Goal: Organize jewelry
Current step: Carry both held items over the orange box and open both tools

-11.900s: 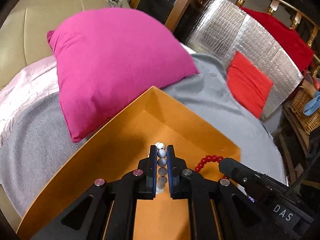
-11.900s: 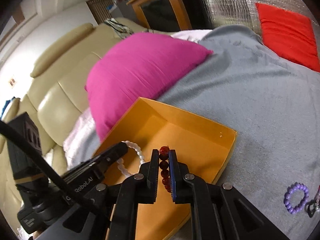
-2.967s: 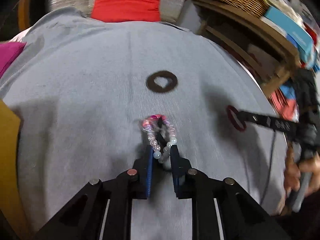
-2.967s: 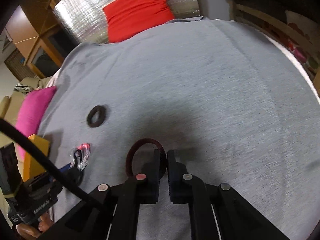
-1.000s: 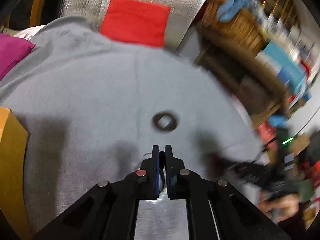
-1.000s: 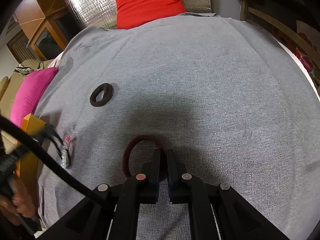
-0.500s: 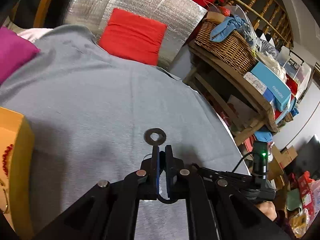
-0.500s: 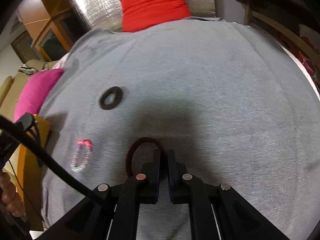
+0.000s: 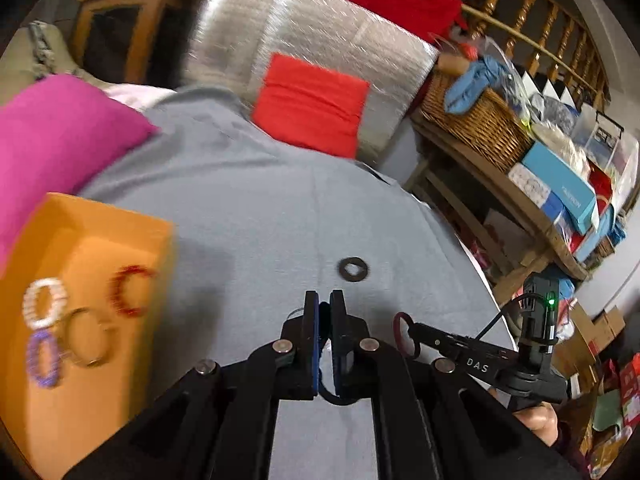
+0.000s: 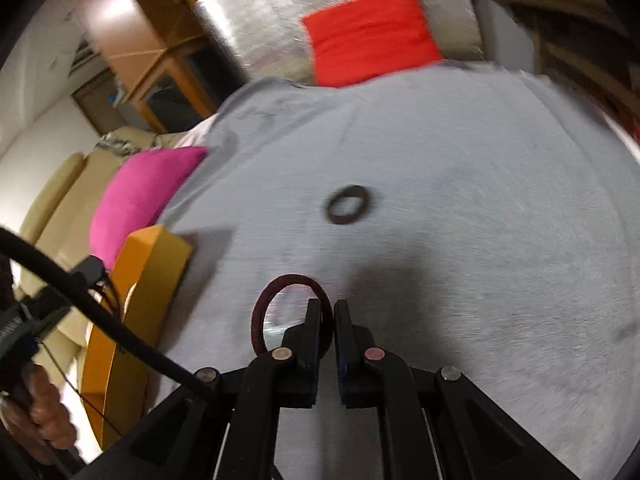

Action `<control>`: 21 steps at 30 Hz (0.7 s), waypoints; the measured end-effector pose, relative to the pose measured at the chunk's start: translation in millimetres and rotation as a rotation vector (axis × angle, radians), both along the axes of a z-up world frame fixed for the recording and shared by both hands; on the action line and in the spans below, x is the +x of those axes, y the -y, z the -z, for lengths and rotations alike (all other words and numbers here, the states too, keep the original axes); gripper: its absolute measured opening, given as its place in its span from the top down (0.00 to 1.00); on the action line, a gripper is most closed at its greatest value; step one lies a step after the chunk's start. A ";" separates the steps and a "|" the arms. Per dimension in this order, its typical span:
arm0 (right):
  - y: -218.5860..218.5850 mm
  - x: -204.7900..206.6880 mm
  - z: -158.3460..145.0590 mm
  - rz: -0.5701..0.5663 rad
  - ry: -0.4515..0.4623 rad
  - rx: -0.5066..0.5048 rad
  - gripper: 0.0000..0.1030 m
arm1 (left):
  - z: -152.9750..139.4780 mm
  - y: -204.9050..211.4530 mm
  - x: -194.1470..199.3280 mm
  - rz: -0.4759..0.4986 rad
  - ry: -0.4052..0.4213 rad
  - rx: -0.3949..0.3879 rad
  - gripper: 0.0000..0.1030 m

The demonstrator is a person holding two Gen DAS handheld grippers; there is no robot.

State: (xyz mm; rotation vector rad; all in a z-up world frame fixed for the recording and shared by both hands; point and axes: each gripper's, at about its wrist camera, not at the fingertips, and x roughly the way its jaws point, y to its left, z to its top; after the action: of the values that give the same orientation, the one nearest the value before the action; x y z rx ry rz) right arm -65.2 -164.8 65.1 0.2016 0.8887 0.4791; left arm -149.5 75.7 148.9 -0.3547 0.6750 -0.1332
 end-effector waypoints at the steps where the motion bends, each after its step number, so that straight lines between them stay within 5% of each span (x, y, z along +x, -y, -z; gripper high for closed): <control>1: -14.1 -8.6 -5.9 -0.022 0.019 -0.001 0.93 | -5.9 -10.5 -13.7 -0.025 0.002 0.018 0.95; 6: -82.1 -53.7 -38.4 -0.181 0.068 0.034 0.93 | -30.6 -80.5 -79.2 -0.201 0.016 0.053 0.95; 12: -174.8 -98.4 -68.5 -0.331 0.104 -0.026 0.93 | -8.5 -140.1 -122.2 -0.333 -0.051 0.021 0.95; 21: -293.0 -116.8 -43.6 -0.506 -0.009 -0.220 0.93 | 43.0 -184.0 -133.8 -0.429 -0.173 0.010 0.95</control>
State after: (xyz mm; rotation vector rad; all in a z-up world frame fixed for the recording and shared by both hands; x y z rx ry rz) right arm -182.0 128.2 108.8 -0.2299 0.9940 0.8428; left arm -283.3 259.7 105.9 -0.4975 0.7546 0.3118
